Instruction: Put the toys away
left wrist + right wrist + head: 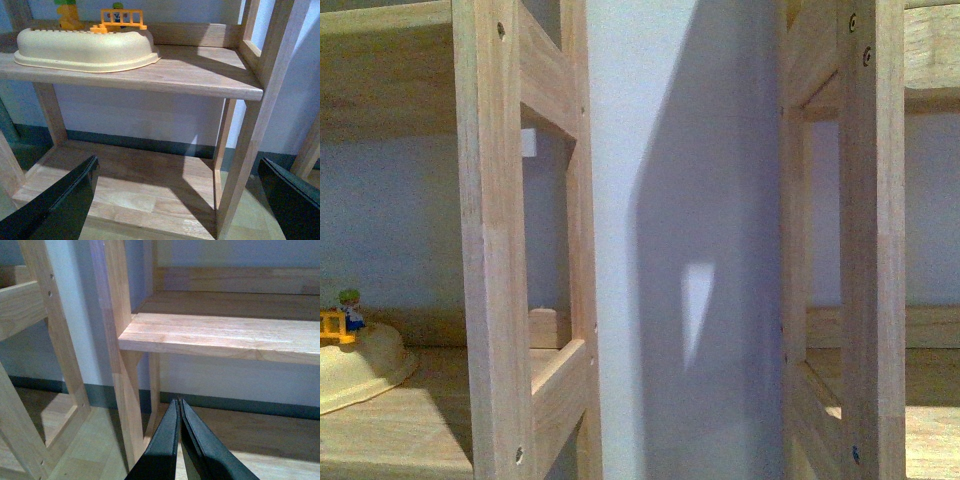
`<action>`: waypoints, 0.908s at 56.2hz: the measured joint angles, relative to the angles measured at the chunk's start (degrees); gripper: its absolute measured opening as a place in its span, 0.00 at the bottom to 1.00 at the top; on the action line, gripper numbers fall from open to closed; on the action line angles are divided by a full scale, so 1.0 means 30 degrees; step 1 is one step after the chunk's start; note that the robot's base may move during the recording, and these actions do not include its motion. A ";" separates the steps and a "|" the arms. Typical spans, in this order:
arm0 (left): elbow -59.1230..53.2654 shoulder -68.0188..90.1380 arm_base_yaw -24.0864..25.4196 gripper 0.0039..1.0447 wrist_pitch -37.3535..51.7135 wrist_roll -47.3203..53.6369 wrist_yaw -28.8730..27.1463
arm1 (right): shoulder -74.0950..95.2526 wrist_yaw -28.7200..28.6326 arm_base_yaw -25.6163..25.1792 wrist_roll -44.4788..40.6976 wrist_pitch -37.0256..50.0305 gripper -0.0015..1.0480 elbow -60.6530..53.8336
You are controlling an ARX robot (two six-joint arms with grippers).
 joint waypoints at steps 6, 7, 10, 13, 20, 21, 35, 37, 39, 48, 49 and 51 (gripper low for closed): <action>0.0000 0.0000 0.0000 0.94 0.0000 -0.0007 -0.0007 | -0.0597 -0.0022 0.0000 0.0000 0.0029 0.07 -0.0554; 0.0000 0.0000 0.0000 0.94 0.0000 -0.0007 0.0000 | -0.0597 0.0000 0.0000 0.0007 0.0051 0.07 -0.0554; 0.0000 0.0000 0.0000 0.94 0.0000 -0.0007 0.0000 | -0.0656 0.0000 0.0000 0.0000 0.0058 0.07 -0.0554; 0.0000 0.0000 0.0000 0.94 0.0000 0.0000 0.0000 | -0.0678 -0.0007 0.0000 0.0000 0.0058 0.07 -0.0554; 0.0000 0.0000 0.0000 0.94 0.0000 -0.0007 0.0000 | -0.0678 0.0000 0.0000 0.0000 0.0058 0.07 -0.0554; 0.0000 0.0000 0.0000 0.94 0.0000 -0.0007 0.0000 | -0.0678 -0.0007 0.0000 -0.0015 0.0058 0.08 -0.0554; 0.0000 0.0000 0.0000 0.94 0.0000 0.0000 0.0000 | -0.0685 -0.0007 0.0000 -0.0029 0.0058 0.45 -0.0554; 0.0000 0.0000 0.0000 0.94 0.0000 -0.0007 -0.0007 | -0.0685 -0.0007 0.0000 -0.0029 0.0058 0.49 -0.0554; 0.0000 0.0000 0.0000 0.94 0.0000 -0.0007 0.0000 | -0.0685 -0.0007 0.0000 -0.0029 0.0058 0.56 -0.0554; 0.0000 0.0000 0.0000 0.94 0.0000 -0.0007 0.0000 | -0.0685 -0.0007 0.0000 -0.0029 0.0058 0.79 -0.0554; 0.0000 0.0000 0.0000 0.94 0.0000 -0.0007 0.0000 | -0.0685 -0.0007 0.0000 -0.0029 0.0058 0.82 -0.0554; 0.0000 0.0000 0.0000 0.94 0.0000 -0.0007 0.0000 | -0.0685 -0.0007 0.0000 -0.0029 0.0058 0.86 -0.0554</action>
